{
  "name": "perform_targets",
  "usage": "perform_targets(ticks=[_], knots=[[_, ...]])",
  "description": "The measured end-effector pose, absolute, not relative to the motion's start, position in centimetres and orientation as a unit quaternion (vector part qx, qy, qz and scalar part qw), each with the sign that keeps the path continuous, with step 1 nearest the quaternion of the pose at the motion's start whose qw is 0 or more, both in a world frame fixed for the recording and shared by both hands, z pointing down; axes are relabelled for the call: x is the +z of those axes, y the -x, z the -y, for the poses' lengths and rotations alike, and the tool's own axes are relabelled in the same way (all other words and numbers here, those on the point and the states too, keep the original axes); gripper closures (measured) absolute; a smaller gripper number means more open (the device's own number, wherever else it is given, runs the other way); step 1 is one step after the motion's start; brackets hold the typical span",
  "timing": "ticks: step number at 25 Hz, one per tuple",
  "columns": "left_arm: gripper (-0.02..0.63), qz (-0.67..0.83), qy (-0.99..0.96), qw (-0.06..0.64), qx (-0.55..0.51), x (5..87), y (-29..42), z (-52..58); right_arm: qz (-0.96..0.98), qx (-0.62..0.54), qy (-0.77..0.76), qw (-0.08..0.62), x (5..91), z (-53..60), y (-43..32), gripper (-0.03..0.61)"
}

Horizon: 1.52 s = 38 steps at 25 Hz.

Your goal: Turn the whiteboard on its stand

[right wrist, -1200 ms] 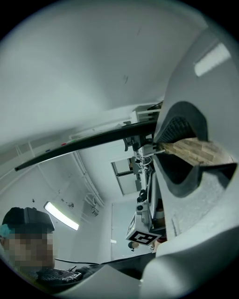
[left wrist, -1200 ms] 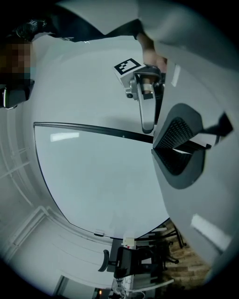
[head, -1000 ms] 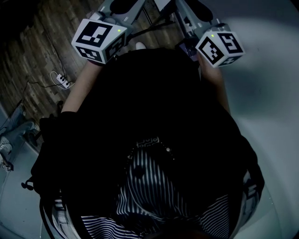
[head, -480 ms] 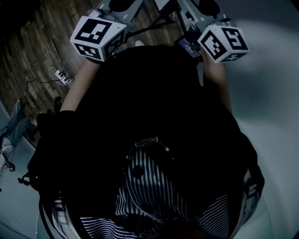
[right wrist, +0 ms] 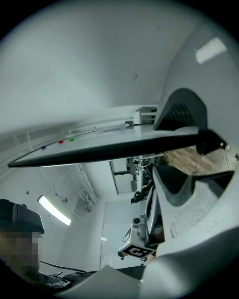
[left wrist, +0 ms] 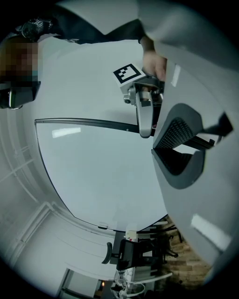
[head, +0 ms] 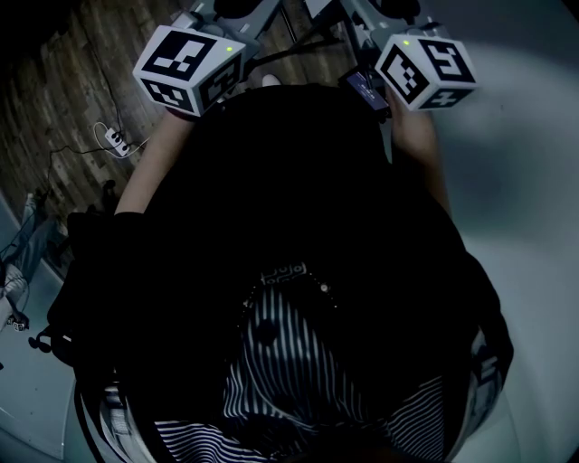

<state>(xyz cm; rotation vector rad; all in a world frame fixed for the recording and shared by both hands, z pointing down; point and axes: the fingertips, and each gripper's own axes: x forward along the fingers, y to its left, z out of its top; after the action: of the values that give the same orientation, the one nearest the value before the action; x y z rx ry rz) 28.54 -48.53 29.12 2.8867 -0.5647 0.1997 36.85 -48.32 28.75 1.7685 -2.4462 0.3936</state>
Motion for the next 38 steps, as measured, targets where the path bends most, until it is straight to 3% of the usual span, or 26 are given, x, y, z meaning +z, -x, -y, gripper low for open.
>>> perform_targets(ticks=[5, 9, 12, 26, 38], knots=[[0.611, 0.199, -0.972, 0.101, 0.068, 29.6, -28.5, 48.6, 0.808, 0.114, -0.576, 0.056, 28.2, 48.9, -37.1, 0.376], [0.611, 0.203, -0.971, 0.116, 0.059, 29.4, -28.0, 48.4, 0.785, 0.108, -0.606, 0.075, 28.5, 48.9, -38.2, 0.491], [0.611, 0.207, -0.970, 0.112, 0.058, 30.1, -27.5, 50.0, 0.770, 0.109, -0.625, 0.067, 29.3, 50.5, -38.0, 0.506], [0.610, 0.216, -0.964, 0.133, 0.076, 31.9, -26.3, 53.5, 0.751, 0.094, -0.646, 0.100, 30.4, 55.1, -37.3, 0.522], [0.611, 0.260, -0.948, 0.158, 0.095, 36.3, -20.5, 57.1, 0.752, 0.103, -0.643, 0.099, 33.3, 60.4, -36.0, 0.522]])
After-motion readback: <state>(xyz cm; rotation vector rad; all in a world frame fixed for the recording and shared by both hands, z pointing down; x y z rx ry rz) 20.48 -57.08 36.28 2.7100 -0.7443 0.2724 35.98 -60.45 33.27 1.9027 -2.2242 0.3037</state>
